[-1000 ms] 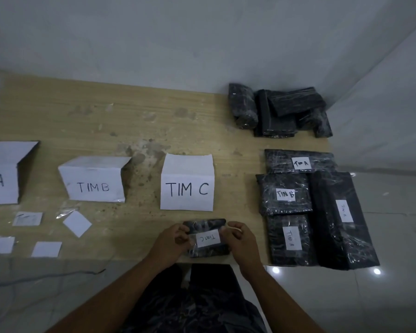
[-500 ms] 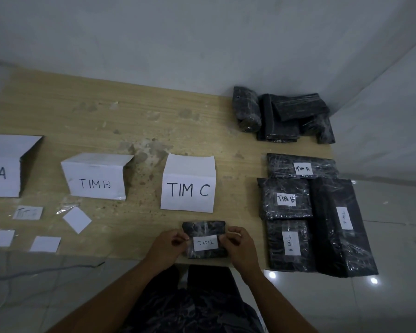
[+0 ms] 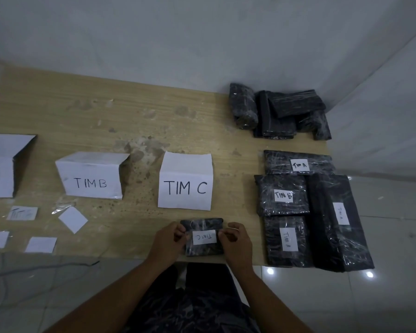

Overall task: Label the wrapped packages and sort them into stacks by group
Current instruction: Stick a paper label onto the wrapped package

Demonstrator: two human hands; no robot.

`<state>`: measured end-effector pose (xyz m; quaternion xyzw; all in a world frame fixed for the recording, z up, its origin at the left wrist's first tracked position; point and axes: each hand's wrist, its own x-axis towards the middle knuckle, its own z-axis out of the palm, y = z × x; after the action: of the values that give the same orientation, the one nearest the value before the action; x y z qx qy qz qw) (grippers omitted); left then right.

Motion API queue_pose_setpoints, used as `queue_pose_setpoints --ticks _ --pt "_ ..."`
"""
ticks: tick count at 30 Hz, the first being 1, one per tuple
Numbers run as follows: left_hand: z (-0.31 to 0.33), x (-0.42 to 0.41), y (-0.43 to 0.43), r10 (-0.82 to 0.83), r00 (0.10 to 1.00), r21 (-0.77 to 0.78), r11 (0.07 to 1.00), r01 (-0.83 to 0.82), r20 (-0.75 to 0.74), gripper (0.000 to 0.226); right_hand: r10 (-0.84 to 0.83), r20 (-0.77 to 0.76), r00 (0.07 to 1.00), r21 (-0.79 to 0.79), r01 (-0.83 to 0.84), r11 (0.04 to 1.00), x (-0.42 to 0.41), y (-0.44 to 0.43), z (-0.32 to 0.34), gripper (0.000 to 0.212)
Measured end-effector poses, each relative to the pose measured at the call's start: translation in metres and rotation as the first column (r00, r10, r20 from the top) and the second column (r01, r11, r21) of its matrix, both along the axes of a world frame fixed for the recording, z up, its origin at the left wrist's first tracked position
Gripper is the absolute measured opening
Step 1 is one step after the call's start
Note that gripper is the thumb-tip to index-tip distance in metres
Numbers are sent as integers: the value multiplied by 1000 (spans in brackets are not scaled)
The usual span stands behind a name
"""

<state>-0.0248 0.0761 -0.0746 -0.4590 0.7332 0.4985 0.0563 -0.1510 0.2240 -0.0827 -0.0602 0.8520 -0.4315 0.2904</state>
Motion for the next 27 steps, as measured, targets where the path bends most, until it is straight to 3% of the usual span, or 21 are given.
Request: queue_pose_setpoints --ticks 6,15,20,22,24,27 --pt "7 -2 10 -3 1000 -54 999 2 -10 8 46 -67 997 -6 -47 999 7 1 -1 31" --pt "9 -2 7 129 989 80 988 -134 67 21 130 -126 983 83 -120 989 0 6 -6 14" --pt "22 -7 8 243 970 225 946 -231 -26 22 92 95 991 -71 -86 994 0 -5 15 21" --pt "22 -7 9 307 950 349 897 -270 -53 38 28 178 984 -149 -2 989 1 -7 21 23" --pt "25 -10 9 374 925 439 843 -311 -63 48 -38 223 974 -197 83 977 0 -7 25 24" --pt "32 -19 10 354 931 462 843 -276 -91 49 -101 246 964 -216 156 964 -6 -2 25 23"
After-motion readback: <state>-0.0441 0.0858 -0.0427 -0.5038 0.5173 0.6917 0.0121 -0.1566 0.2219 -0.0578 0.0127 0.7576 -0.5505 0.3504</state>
